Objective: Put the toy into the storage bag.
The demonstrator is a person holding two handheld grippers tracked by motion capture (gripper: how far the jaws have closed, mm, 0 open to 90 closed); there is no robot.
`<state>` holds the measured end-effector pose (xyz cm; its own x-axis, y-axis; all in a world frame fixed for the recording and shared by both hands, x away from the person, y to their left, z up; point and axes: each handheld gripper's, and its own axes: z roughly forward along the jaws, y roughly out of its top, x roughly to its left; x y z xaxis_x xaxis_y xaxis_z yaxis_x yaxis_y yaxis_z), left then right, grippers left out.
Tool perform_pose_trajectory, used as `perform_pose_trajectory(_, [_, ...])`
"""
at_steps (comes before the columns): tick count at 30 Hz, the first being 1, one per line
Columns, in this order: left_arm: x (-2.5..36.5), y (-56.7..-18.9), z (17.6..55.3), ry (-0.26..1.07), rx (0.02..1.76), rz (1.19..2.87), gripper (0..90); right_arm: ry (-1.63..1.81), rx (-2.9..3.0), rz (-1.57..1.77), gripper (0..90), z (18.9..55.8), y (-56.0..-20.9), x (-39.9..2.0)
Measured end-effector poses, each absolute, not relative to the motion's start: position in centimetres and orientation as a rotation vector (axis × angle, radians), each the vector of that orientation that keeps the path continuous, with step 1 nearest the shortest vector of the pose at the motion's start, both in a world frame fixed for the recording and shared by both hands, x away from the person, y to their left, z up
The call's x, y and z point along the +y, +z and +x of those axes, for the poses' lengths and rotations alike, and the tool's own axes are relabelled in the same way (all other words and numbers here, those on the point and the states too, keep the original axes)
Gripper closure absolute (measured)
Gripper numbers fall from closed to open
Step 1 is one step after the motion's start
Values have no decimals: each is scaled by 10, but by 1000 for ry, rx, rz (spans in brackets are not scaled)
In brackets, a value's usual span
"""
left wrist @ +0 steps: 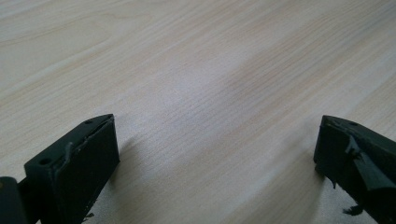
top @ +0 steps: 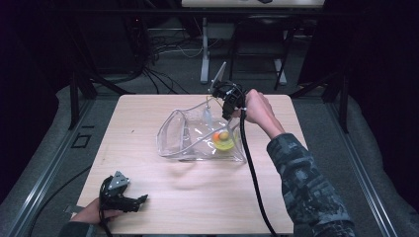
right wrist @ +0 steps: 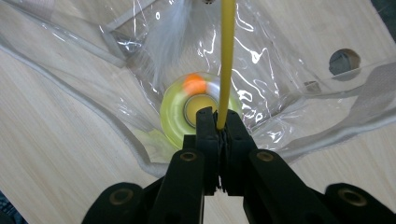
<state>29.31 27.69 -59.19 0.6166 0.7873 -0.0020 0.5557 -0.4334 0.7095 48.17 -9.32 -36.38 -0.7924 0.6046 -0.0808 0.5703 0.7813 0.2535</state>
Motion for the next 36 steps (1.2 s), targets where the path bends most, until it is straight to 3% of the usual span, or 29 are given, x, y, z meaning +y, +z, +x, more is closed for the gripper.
perform_pose_trajectory(29, [277,-592,293,434,1052,2152,0,166,2845,943,868,485,-390,-81])
perform_pose_trajectory(36, [277,-592,293,435,1049,2155,0,208,2824,951,806,483,-383,-84])
